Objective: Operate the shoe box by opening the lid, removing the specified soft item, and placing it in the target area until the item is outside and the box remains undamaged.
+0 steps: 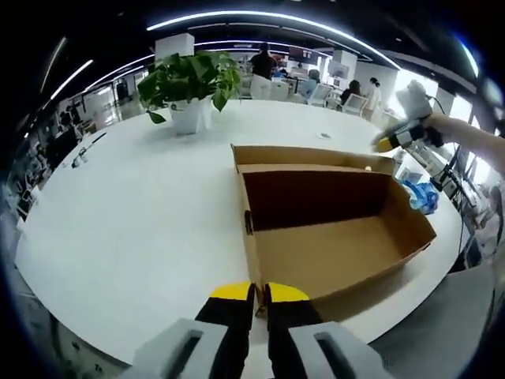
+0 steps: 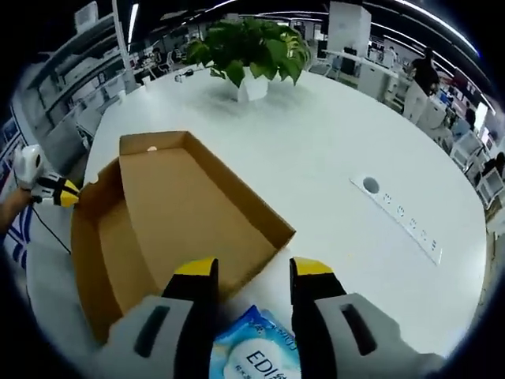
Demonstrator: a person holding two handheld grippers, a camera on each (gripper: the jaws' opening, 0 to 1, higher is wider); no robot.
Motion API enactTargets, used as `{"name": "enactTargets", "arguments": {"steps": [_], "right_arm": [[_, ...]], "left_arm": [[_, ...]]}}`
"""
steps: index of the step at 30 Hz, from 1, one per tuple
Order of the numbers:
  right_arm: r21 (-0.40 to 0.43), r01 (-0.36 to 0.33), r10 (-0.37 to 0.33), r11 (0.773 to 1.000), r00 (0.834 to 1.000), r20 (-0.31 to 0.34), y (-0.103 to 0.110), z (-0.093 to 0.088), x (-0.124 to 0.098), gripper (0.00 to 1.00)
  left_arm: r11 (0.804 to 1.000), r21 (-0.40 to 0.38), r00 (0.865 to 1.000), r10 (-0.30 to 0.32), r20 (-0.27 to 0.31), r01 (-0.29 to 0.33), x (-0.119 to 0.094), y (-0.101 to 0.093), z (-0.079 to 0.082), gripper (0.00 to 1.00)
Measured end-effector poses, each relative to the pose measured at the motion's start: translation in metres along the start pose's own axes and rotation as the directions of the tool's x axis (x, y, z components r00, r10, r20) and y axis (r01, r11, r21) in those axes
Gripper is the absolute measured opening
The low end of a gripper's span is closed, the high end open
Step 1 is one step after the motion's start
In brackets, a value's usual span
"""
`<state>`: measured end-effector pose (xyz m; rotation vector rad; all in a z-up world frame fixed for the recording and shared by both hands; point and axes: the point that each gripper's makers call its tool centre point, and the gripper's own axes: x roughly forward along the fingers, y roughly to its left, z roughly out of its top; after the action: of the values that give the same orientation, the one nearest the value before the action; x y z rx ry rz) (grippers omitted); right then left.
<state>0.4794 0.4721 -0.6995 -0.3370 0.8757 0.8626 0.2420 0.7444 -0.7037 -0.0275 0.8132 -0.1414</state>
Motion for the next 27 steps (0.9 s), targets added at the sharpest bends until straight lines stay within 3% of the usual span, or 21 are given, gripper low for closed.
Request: {"name": "enactTargets", "arguments": {"steps": [17, 22, 27], "right_arm": [[0.125, 0.047, -0.043, 0.991, 0.998, -0.036, -0.015, -0.005, 0.039, 0.31], [0.248, 0.097, -0.077, 0.964, 0.993, -0.09, -0.023, -0.014, 0.044, 0.24], [0.297, 0.12, -0.091, 0.947, 0.99, -0.11, -0.026, -0.019, 0.043, 0.16]], "left_arm": [[1.0, -0.003, 1.0, 0.02, -0.005, -0.02, 0.002, 0.002, 0.0, 0.04], [1.0, -0.006, 1.0, 0.024, -0.008, -0.024, 0.003, 0.003, 0.001, 0.04], [1.0, -0.003, 1.0, 0.023, -0.012, -0.023, 0.004, 0.003, 0.001, 0.04]]}}
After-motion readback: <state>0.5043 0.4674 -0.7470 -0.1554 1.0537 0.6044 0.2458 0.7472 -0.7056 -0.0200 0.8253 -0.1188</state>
